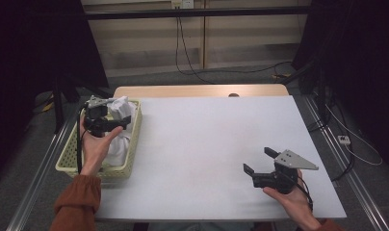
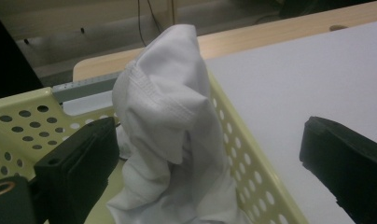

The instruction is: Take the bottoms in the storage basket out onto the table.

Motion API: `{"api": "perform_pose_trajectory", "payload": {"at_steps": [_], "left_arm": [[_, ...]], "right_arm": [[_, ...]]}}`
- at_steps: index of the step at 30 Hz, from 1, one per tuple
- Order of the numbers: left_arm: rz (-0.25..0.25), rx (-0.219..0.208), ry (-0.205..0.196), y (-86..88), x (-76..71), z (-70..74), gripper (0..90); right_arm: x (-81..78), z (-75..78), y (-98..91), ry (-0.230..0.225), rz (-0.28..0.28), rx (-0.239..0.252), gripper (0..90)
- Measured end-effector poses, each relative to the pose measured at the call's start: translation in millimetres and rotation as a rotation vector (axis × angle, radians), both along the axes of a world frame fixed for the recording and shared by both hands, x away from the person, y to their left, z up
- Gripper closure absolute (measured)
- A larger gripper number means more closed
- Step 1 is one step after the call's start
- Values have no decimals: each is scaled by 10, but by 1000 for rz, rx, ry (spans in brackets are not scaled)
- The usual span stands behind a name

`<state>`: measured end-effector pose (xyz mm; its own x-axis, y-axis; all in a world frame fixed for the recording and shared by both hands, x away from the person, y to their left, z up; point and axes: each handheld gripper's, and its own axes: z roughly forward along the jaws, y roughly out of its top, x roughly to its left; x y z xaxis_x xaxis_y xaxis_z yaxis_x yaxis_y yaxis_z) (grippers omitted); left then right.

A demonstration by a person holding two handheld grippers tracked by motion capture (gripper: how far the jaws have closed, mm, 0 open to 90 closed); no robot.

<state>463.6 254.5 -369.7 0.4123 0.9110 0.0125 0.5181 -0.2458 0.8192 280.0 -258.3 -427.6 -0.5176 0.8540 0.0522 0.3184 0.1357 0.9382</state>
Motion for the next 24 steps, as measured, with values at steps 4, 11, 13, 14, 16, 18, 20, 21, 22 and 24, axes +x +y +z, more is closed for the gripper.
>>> {"api": "perform_pose_trajectory", "payload": {"at_steps": [4,11,13,14,16,18,20,21,22,24], "left_arm": [[22,13,-4,-20,36,-30,83],[54,53,66,29,195,-187,106],[65,86,95,27,238,-246,100],[72,84,113,34,250,-268,100],[82,89,131,50,267,-298,110],[85,97,152,61,276,-315,132],[87,122,177,62,288,-338,140],[88,134,182,67,294,-352,140],[84,141,186,80,302,-371,139],[95,154,227,107,324,-409,127]], "right_arm": [[3,-1,-6,0,-3,-1,42],[1,0,-5,-1,0,0,41],[4,-1,-9,1,-3,2,41],[4,-1,-9,1,-3,2,41],[3,-1,-9,1,-2,2,41],[2,-1,-8,1,-2,1,41],[3,-2,-7,2,-2,2,41],[3,-2,-8,2,-3,2,41],[1,-1,-9,3,-3,2,41],[-3,0,-11,2,-5,5,41]]}}
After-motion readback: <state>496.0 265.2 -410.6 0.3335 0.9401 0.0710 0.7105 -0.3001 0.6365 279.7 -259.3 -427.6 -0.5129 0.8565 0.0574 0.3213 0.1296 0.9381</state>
